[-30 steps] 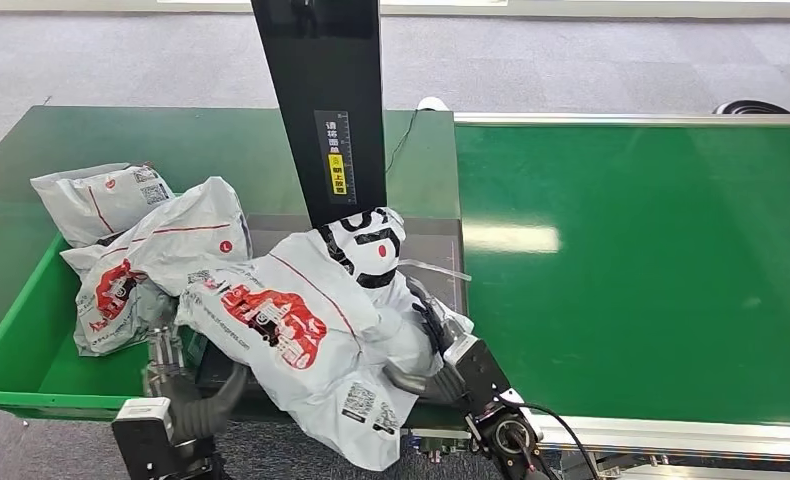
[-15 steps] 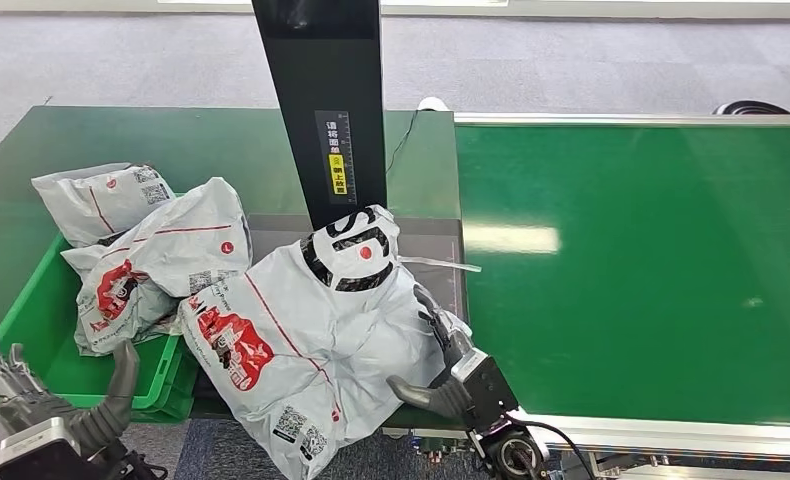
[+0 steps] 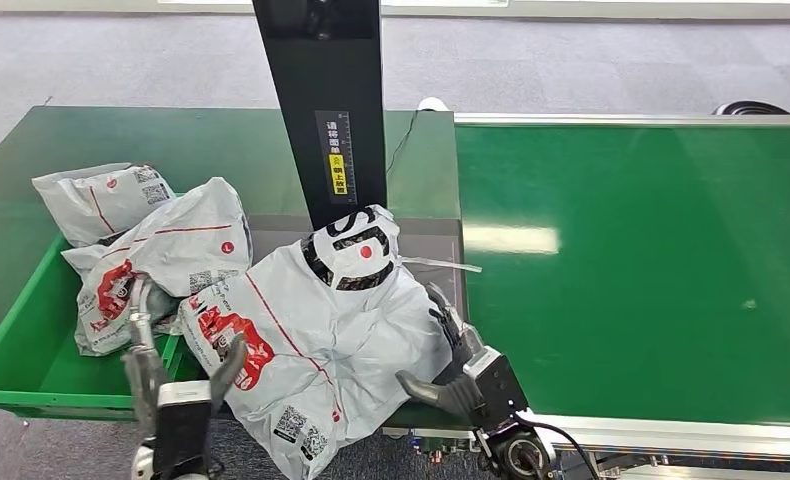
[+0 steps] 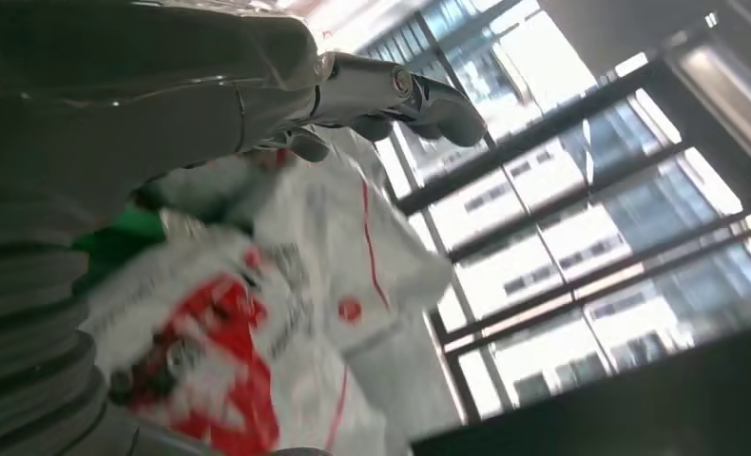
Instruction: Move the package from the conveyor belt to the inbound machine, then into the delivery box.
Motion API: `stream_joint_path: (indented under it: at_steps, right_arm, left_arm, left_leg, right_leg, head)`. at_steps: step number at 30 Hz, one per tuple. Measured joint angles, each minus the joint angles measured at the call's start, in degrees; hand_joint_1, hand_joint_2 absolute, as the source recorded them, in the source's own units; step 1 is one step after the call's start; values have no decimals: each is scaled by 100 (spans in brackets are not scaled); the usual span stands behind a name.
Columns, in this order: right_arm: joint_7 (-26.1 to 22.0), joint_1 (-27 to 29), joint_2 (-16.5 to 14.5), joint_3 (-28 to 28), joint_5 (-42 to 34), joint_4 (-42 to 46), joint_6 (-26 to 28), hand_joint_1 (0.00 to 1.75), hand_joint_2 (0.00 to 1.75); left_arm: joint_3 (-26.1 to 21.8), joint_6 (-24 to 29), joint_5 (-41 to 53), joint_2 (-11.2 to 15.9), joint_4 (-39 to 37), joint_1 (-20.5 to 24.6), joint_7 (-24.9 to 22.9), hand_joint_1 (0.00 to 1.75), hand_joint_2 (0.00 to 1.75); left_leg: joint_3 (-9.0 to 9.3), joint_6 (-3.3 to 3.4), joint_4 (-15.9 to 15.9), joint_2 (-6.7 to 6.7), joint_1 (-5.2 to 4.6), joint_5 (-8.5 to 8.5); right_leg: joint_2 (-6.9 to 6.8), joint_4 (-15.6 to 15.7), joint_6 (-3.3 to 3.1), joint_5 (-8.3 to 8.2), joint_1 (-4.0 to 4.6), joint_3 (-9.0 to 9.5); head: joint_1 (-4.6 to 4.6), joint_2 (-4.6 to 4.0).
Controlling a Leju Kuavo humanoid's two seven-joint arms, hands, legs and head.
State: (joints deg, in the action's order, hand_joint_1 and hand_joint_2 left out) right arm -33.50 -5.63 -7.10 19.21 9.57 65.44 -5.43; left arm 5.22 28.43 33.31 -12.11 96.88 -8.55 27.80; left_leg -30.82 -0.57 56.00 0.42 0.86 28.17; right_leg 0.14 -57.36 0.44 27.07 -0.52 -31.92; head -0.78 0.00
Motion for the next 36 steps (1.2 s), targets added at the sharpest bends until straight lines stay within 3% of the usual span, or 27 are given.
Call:
stream_joint_path:
  at_steps: [6, 17, 22, 32, 34, 36]
  right_arm:
    - [-5, -138, 0, -68, -85, 0, -124, 0, 175]
    - [-104, -444, 28, -111, -332, -71, -258, 0, 175]
    - [-127, -398, 84, -115, -398, -26, -229, 0, 175]
    - [-163, -305, 168, -172, -503, 102, -203, 0, 175]
    - [-166, -276, 178, -180, -507, 144, -203, 0, 175]
    - [-166, -239, 182, -187, -515, 207, -204, 0, 175]
  left_arm:
    - [786, -428, 1045, 236, -673, 583, -622, 0, 175]
    - [1770, -923, 1602, 656, -1733, 1419, -1334, 0, 175]
    - [1934, -901, 1754, 850, -2109, 1526, -1515, 0, 175]
    - [1968, -1190, 2726, 1351, -2132, 1471, -2211, 1, 175]
    - [1971, -1228, 2805, 1460, -2061, 1422, -2252, 34, 175]
    - [1972, -1292, 2845, 1550, -1998, 1400, -2277, 109, 175]
  left_leg:
    - [-1, 1, 0, 0, 0, -2]
    - [-2, 1, 0, -1, 0, -3]
    - [-3, 0, 0, 0, 0, -2]
    - [-3, 0, -1, 1, 1, -3]
    - [-3, -1, -1, -1, 1, -4]
    - [-3, -1, -1, -1, 1, -4]
  right_leg:
    - [0, 0, 0, -1, 0, -1]
    - [0, 0, 0, -1, 0, -2]
    - [0, 0, 0, 0, 0, -4]
    - [0, -1, 0, 0, 1, -2]
    - [0, -1, 0, 0, 1, -2]
    - [0, -1, 0, 0, 1, -3]
  head:
    - [0, 0]
    - [-1, 0]
    - [-1, 0]
    - [0, 0]
    - [-1, 0]
    - [-1, 0]
